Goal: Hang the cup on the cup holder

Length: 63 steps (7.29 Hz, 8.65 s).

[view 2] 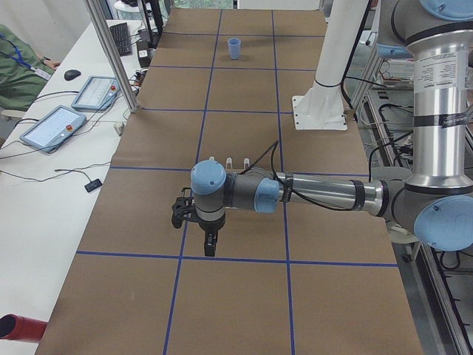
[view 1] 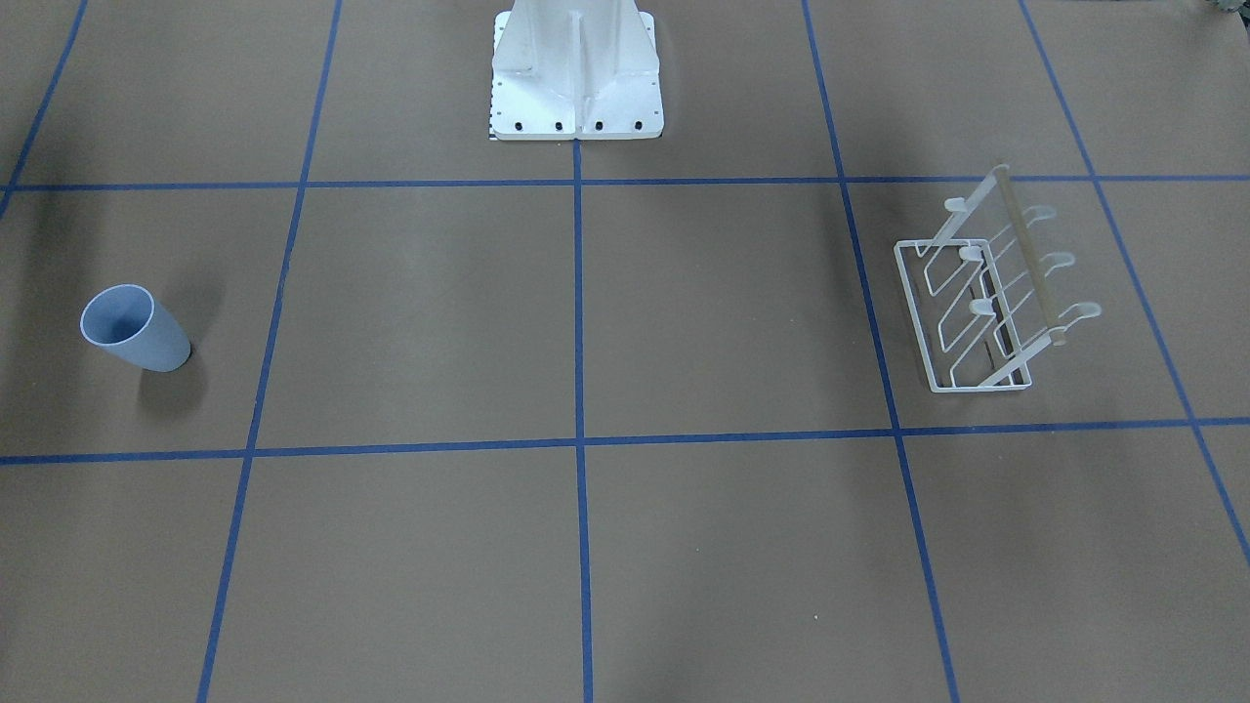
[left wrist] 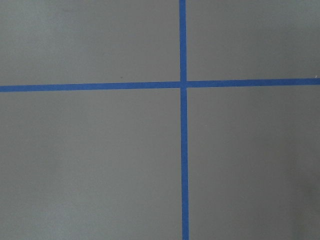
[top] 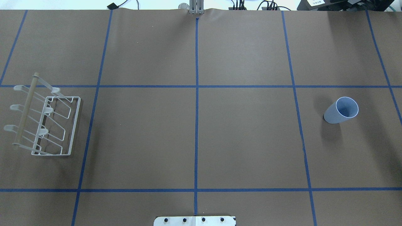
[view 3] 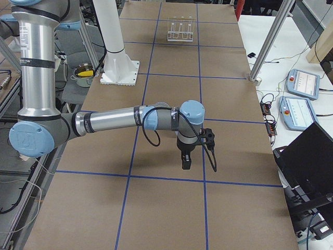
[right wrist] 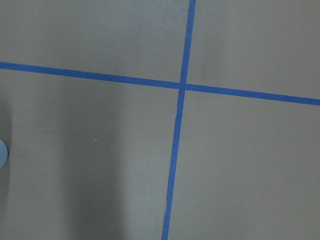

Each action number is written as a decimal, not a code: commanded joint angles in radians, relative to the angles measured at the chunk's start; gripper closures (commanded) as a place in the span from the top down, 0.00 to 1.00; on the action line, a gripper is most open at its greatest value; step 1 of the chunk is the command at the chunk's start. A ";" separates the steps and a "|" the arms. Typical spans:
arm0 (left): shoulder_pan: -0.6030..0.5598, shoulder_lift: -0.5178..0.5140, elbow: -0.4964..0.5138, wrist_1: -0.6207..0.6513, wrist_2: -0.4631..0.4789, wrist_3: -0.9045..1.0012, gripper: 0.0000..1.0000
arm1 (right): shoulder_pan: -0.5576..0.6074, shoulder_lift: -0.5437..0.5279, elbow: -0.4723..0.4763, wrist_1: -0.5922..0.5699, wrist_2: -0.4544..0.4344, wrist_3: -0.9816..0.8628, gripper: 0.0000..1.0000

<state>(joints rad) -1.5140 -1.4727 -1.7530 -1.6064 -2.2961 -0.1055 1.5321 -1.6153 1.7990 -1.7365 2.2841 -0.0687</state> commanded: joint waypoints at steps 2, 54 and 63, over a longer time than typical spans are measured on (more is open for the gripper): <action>0.000 0.002 0.001 0.000 0.001 0.000 0.99 | 0.000 -0.002 -0.003 0.000 0.000 0.000 1.00; 0.192 -0.191 -0.081 -1.361 -0.157 -1.281 0.98 | -0.820 0.224 -0.032 1.885 -0.300 1.748 0.00; 0.771 -0.446 -0.203 -1.422 0.369 -1.948 0.98 | -0.994 0.337 -0.026 2.082 -0.426 1.755 0.00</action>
<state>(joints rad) -0.8109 -1.9004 -1.9559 -3.0322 -1.9769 -2.0141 0.5479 -1.3038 1.7748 0.3440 1.8583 1.6849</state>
